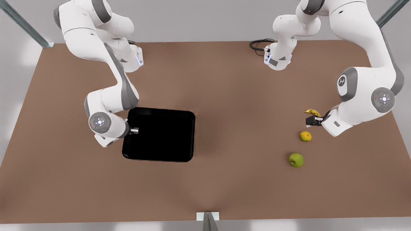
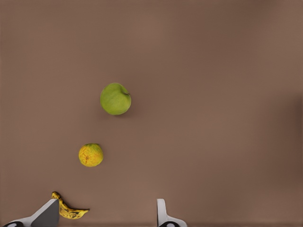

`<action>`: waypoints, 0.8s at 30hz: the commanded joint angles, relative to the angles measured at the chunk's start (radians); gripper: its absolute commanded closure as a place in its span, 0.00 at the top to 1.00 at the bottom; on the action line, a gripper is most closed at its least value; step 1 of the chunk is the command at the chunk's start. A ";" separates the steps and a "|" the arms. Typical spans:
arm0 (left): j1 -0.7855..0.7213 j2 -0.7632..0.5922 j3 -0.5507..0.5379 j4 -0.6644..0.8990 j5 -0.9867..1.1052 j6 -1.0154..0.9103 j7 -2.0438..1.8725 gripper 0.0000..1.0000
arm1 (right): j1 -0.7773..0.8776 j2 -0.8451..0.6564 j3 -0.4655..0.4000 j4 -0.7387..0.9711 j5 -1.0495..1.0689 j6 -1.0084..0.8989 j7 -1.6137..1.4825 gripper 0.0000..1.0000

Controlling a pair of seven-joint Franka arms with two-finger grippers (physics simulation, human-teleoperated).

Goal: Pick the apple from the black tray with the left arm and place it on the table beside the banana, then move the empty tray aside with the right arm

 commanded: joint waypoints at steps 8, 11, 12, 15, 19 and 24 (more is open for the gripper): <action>0.002 -0.001 0.000 0.000 0.001 0.000 -0.002 1.00 | 0.001 0.045 -0.197 0.073 -0.011 -0.100 -0.667 0.04; 0.000 -0.001 0.000 0.000 0.001 0.000 -0.002 1.00 | 0.000 0.118 -0.254 0.148 -0.009 -0.096 -0.764 0.03; -0.001 0.004 0.000 0.004 0.002 0.000 -0.001 1.00 | 0.000 0.130 -0.269 0.150 -0.008 -0.087 -0.791 0.03; 0.029 0.002 0.005 0.005 -0.001 0.000 0.031 1.00 | -0.028 0.207 -0.268 0.214 -0.009 -0.062 -0.830 0.03; 0.078 -0.009 0.006 0.010 -0.002 -0.010 0.088 1.00 | -0.057 0.270 -0.272 0.225 -0.008 0.035 -0.905 0.03; 0.077 -0.007 0.003 -0.004 -0.036 -0.074 0.077 1.00 | -0.085 0.327 -0.278 0.226 -0.006 0.122 -0.949 0.03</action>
